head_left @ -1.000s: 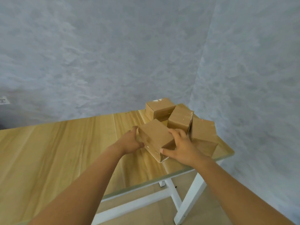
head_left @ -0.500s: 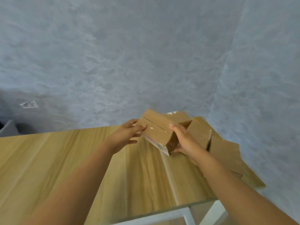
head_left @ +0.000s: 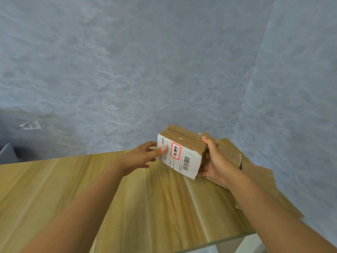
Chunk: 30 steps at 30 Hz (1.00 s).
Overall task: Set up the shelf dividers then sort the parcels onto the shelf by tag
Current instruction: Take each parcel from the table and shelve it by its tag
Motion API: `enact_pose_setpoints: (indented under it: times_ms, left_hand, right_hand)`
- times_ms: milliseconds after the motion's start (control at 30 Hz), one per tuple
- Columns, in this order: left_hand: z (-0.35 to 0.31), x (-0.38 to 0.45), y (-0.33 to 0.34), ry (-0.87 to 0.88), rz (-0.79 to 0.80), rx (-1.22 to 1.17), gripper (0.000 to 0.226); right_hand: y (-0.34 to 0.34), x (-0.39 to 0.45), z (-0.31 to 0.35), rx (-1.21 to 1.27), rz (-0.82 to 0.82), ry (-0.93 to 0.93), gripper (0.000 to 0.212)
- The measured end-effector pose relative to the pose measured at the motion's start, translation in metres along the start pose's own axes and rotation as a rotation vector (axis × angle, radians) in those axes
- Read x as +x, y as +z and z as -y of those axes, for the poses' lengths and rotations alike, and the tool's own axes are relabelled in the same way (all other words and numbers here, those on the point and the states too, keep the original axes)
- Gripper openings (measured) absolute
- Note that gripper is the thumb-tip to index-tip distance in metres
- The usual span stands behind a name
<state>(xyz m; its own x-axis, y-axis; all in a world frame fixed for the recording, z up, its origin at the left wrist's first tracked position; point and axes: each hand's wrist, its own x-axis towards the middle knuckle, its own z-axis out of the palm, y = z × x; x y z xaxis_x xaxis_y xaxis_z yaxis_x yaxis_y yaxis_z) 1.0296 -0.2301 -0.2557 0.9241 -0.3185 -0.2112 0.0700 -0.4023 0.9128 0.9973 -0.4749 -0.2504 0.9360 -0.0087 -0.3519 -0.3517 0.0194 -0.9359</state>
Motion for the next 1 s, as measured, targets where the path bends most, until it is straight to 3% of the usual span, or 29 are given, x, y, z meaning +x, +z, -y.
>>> enact_pose_setpoints:
  times_ms: [200, 333, 533, 733, 867, 1000]
  left_hand:
    - [-0.006, -0.005, 0.005, 0.054, 0.158, -0.193, 0.060]
    - [-0.002, -0.005, 0.004, 0.089, 0.130, -0.223, 0.066]
    - [0.004, -0.003, 0.003, 0.039, -0.008, -0.245, 0.072]
    - [-0.006, -0.007, 0.003, 0.057, 0.026, -0.172, 0.056]
    - [-0.020, -0.008, -0.001, 0.148, 0.018, -0.142, 0.048]
    - [-0.017, -0.003, -0.002, 0.121, -0.146, -0.323, 0.068]
  right_hand:
    - [0.000, -0.002, 0.002, 0.010, 0.099, 0.090, 0.090]
    - [-0.008, 0.000, 0.003, -0.079, 0.161, 0.108, 0.089]
    - [-0.018, 0.005, 0.003, 0.059, 0.112, -0.015, 0.068]
    - [-0.017, 0.002, 0.000, -0.035, 0.230, -0.136, 0.094]
    - [-0.017, 0.000, -0.005, -0.140, 0.350, -0.120, 0.062]
    - [-0.013, -0.004, -0.007, 0.021, 0.315, -0.149, 0.044]
